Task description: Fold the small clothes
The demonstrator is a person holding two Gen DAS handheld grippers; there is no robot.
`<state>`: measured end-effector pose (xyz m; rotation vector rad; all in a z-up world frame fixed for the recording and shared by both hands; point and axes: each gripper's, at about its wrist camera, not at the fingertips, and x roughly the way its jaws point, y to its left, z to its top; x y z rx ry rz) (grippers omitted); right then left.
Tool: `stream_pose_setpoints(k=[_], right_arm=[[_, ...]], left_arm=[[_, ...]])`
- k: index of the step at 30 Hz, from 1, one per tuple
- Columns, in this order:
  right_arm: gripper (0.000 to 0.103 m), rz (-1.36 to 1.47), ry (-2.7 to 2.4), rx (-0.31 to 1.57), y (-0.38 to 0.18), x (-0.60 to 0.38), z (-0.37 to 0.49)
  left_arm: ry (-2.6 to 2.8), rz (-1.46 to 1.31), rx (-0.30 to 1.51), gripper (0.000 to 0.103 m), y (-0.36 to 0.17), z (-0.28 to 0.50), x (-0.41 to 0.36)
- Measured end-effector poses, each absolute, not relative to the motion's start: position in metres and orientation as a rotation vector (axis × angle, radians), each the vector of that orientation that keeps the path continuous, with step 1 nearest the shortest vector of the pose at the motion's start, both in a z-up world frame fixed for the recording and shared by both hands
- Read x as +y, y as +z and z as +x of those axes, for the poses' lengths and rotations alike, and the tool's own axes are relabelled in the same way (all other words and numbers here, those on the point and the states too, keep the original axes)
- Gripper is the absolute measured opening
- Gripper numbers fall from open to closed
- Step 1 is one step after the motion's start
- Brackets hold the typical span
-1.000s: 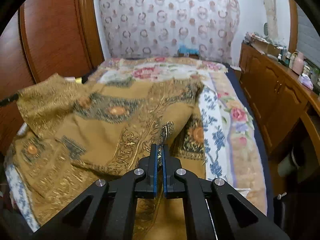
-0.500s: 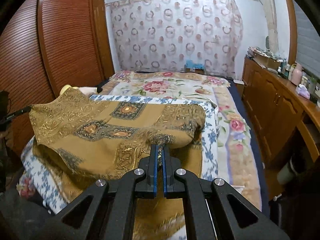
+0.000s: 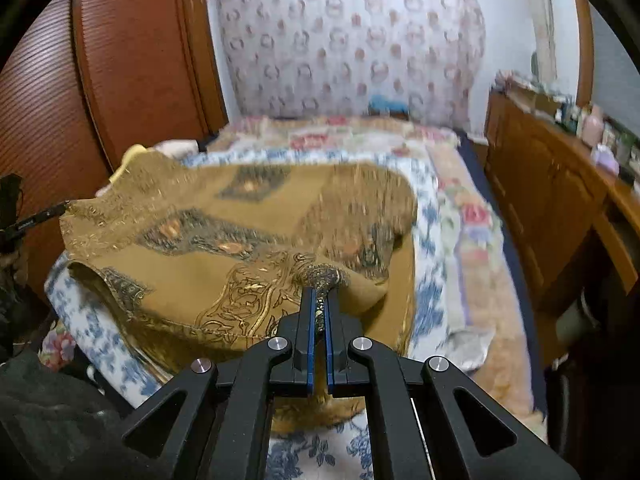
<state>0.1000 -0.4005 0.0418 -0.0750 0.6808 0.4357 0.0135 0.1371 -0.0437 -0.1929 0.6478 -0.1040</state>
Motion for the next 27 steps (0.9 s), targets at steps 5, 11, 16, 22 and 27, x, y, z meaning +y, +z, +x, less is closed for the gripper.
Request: stream_pose_setpoints(k=[5, 11, 16, 22, 27], right_arm=[[0.003, -0.076, 0.425, 0.728, 0.02, -0.398, 0.107], [0.007, -0.073, 0.392, 0.742, 0.019, -0.396, 0.102], [0.022, -0.087, 0.345, 0.75, 0.018, -0.397, 0.086], [0.038, -0.126, 0.305, 0.778, 0.008, -0.392, 0.075], [0.038, -0.132, 0.29, 0.794, 0.0, -0.39, 0.072]], left_arm=[[-0.093, -0.193, 0.696, 0.011, -0.06, 0.008, 0.136], [-0.102, -0.226, 0.752, 0.04, -0.079, -0.005, 0.14], [-0.07, -0.22, 0.796, 0.04, -0.093, -0.012, 0.139], [-0.039, -0.236, 0.814, 0.04, -0.102, -0.013, 0.136], [-0.029, -0.229, 0.806, 0.04, -0.102, -0.013, 0.129]])
